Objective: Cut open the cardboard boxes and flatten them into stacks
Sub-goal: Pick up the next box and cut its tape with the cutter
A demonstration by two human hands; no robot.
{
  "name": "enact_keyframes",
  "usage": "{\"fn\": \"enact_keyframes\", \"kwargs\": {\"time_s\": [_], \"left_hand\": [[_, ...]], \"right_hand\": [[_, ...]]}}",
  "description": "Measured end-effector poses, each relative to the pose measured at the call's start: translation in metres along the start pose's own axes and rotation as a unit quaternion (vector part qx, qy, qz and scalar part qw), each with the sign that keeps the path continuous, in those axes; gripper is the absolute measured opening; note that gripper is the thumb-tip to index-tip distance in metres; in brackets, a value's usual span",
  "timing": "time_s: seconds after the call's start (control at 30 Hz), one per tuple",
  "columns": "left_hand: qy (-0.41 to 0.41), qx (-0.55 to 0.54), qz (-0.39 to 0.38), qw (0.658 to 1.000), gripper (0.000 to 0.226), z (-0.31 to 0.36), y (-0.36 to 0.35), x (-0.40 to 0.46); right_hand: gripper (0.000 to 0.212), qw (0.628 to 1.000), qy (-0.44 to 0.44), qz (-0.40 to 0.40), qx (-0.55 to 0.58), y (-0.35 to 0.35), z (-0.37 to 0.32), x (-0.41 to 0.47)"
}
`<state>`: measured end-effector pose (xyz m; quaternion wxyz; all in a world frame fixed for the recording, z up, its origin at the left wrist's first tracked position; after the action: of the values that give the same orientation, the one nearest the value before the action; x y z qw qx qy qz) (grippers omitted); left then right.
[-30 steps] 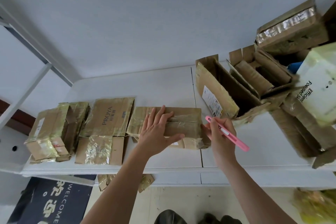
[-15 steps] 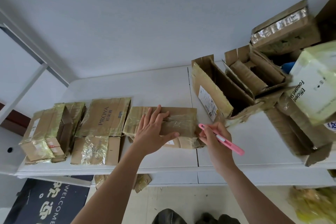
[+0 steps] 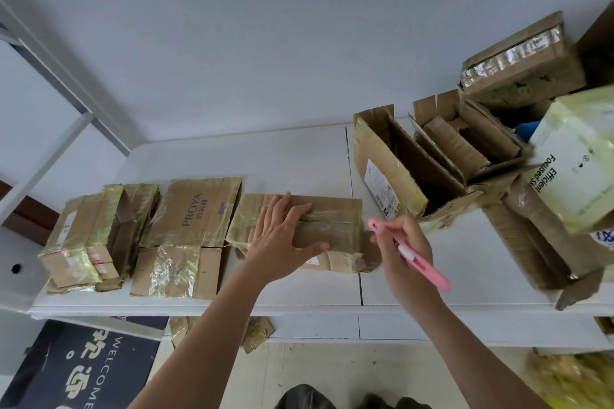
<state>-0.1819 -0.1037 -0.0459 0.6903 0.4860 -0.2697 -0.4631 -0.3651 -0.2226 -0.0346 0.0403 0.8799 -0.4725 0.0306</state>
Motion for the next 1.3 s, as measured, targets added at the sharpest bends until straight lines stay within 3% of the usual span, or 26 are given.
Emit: {"fn": "enact_keyframes", "kwargs": {"time_s": [0.1,0.2,0.3,0.5,0.6,0.73,0.87,1.0,1.1,1.2,1.3], "left_hand": [[0.044,-0.014,0.078,0.996,0.074,-0.003,0.012,-0.012],[0.190,0.032,0.147,0.970,0.078,-0.019,0.030,-0.035],[0.309,0.013,0.144,0.940,0.090,-0.034,0.033,-0.056],[0.289,-0.205,0.137,0.925,0.070,-0.032,0.017,-0.036],[0.295,-0.216,0.127,0.922,0.080,-0.023,0.019,-0.019],[0.352,-0.287,0.035,0.890,0.108,-0.007,-0.006,-0.008],[0.363,-0.385,0.053,0.847,0.108,0.007,-0.023,0.000],[0.349,-0.367,0.088,0.858,0.131,0.011,-0.021,0.008],[0.339,-0.343,0.083,0.872,0.123,0.006,-0.011,0.011],[0.272,-0.238,0.059,0.930,0.111,0.000,0.021,0.017],[0.170,-0.047,-0.037,0.984,0.115,-0.001,0.047,0.017]], "right_hand": [[0.011,0.997,0.052,-0.005,-0.057,-0.019,-0.012,0.028],[0.008,0.992,0.075,-0.025,-0.096,-0.036,-0.008,0.044],[0.013,0.985,0.111,-0.027,-0.126,-0.041,-0.011,0.041],[0.014,0.975,0.133,0.021,-0.174,-0.032,-0.024,0.011],[0.013,0.990,0.086,-0.011,-0.110,-0.025,-0.026,0.008],[0.006,0.996,0.036,-0.028,-0.071,-0.014,-0.025,0.013],[0.004,0.998,0.008,-0.001,-0.062,0.000,-0.018,0.016],[0.006,0.998,-0.003,0.014,-0.053,-0.001,-0.013,0.010],[0.005,0.999,-0.005,0.027,-0.037,-0.003,-0.014,0.009],[0.004,0.999,-0.025,0.032,0.032,-0.002,-0.016,0.012],[0.005,0.994,-0.014,0.072,0.082,0.005,-0.019,0.015]]}}
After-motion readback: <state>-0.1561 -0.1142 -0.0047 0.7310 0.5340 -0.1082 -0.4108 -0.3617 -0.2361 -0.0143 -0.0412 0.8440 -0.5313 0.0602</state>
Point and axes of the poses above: each hand's wrist, its own x-axis towards the middle knuckle, its own y-axis out of the back of the hand, z = x × y, the point moved 9 cm from there along x, towards the middle knuckle, and after that the axes turned 10 degrees about -y, right-handed, at the moved point
